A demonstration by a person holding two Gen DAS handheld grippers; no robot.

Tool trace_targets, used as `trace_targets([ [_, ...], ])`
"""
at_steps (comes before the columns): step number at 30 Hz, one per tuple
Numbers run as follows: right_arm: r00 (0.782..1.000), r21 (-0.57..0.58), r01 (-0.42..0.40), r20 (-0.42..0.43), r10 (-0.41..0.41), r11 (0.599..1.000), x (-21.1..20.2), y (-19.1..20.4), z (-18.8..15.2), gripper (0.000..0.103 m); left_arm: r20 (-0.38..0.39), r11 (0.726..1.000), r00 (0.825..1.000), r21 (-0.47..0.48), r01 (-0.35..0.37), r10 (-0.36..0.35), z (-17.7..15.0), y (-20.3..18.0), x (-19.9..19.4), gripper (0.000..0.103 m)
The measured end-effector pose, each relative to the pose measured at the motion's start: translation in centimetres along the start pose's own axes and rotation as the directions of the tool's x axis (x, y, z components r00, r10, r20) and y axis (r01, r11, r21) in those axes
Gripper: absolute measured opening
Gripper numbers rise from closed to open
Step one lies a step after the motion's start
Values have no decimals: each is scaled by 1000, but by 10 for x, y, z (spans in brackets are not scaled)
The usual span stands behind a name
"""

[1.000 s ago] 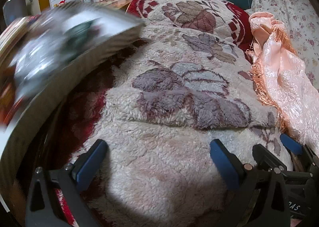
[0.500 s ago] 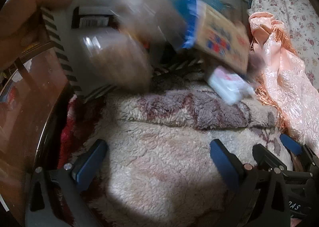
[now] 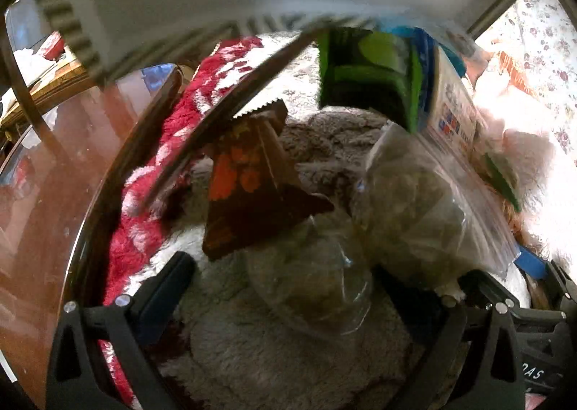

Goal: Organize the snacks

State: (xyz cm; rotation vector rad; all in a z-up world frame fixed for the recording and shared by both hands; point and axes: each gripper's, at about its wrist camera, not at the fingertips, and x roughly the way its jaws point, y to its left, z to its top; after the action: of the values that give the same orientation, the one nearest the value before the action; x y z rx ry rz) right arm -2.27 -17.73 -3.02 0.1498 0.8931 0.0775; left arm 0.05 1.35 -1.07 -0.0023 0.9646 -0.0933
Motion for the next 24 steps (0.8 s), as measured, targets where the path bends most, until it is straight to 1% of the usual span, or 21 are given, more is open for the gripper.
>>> trace_targets([
  [24, 1000, 1, -1, 0, 1, 1000, -1, -1, -1, 103, 0, 1000, 1000, -1, 2, -2, 0, 2, 1, 103],
])
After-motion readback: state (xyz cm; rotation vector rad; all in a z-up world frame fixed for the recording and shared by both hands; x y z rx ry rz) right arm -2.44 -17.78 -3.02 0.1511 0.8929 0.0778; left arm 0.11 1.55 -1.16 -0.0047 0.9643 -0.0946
